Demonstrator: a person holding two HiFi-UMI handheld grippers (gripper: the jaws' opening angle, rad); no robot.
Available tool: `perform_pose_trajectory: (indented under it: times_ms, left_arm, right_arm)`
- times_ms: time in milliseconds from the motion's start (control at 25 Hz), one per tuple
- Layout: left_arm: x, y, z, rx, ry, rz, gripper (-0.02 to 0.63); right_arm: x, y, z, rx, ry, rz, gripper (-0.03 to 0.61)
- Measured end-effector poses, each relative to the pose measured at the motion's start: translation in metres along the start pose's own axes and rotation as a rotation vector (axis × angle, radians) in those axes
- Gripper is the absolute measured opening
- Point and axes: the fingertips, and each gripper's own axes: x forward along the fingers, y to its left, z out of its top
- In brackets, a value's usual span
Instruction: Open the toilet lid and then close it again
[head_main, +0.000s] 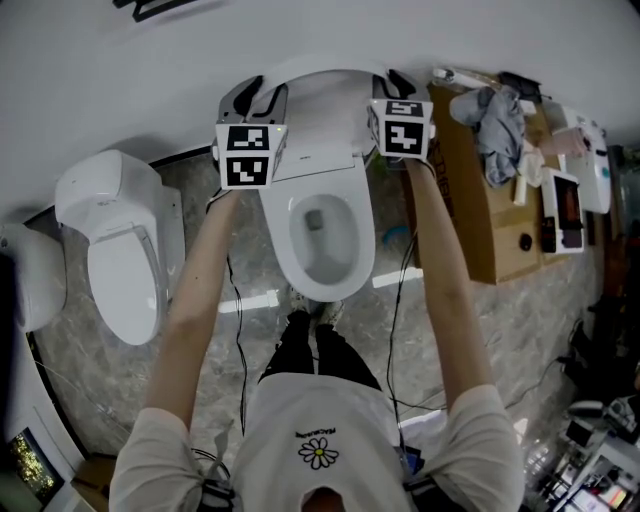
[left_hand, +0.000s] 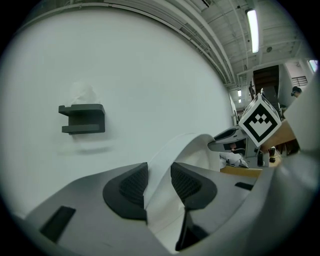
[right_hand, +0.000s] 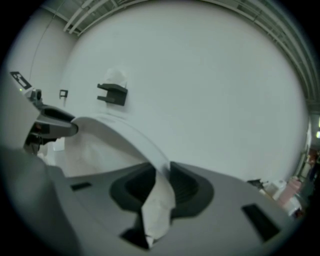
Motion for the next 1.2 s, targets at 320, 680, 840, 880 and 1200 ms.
perform_pose_trajectory:
  times_ms: [320, 680, 840, 880, 1200]
  left_arm:
    - [-0.034, -0.028, -0.009, 0.036, 0.01, 0.002, 0.166]
    - [-0.089, -0.069, -0.032, 0.101, 0.054, 0.002, 0.173]
    - [-0.112, -0.089, -0.048, 0.144, 0.075, -0.016, 0.176]
    - [-0.119, -0.094, -0.053, 0.154, 0.084, -0.021, 0.178]
    - [-0.163, -0.137, -0.096, 0.276, 0.181, -0.056, 0.186]
  right_arm:
    - [-0.038, 0.004, -0.022, -0.031, -0.006, 0.021, 0.103]
    - [-0.096, 0.017, -0.06, -0.148, 0.022, 0.055, 0.104]
    - [-0.121, 0.023, -0.083, -0.193, 0.038, 0.055, 0.104]
    - [-0.127, 0.025, -0.089, -0.204, 0.043, 0.057, 0.106]
    - [-0.176, 0.037, -0.147, -0.271, 0.111, 0.084, 0.123]
